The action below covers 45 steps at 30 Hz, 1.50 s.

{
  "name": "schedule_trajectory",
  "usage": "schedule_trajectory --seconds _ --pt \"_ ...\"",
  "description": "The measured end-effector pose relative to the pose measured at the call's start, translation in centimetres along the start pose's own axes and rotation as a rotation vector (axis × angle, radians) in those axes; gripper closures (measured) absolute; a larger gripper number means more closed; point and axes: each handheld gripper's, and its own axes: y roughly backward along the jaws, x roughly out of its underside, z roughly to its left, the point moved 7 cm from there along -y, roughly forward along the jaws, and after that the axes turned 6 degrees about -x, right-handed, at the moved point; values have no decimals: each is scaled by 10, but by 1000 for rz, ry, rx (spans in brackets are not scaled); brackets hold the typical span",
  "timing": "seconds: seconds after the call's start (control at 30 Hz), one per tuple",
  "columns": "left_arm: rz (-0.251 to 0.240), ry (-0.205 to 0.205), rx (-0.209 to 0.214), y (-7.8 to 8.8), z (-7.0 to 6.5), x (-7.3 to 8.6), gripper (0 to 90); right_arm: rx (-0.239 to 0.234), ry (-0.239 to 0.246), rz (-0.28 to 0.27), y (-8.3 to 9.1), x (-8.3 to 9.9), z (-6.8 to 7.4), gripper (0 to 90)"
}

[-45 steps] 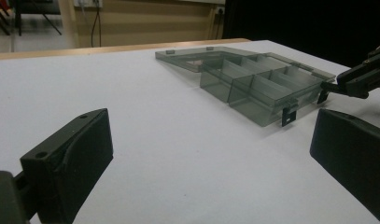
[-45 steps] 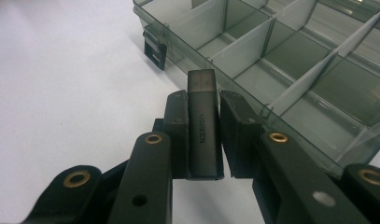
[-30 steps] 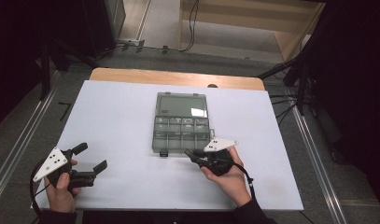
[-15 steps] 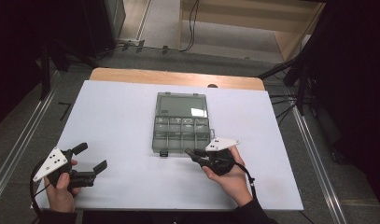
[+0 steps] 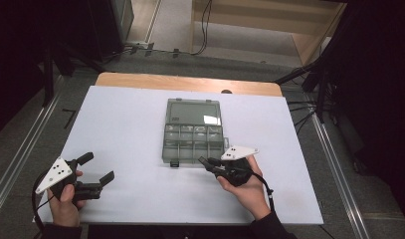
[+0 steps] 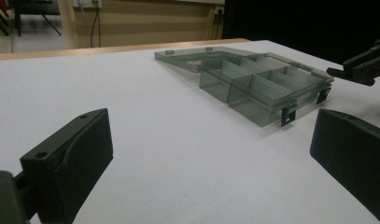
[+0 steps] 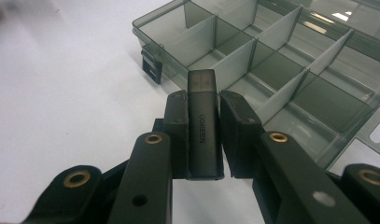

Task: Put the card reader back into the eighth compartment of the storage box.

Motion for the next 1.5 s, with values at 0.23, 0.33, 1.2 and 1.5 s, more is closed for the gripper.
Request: schedule_trajectory --seconds 0.23,0.33,1.2,1.5 --pt "1 -1 0 0 0 0 0 -3 5 -10 2 -3 1 721" --pt "1 0 0 0 0 0 0 -4 0 -13 4 -3 0 720" --pt "4 -5 -1 -1 0 0 0 56 -23 -47 14 -8 -15 721" --pt "6 -9 0 -1 -1 1 0 58 -26 -62 15 -9 -19 721"
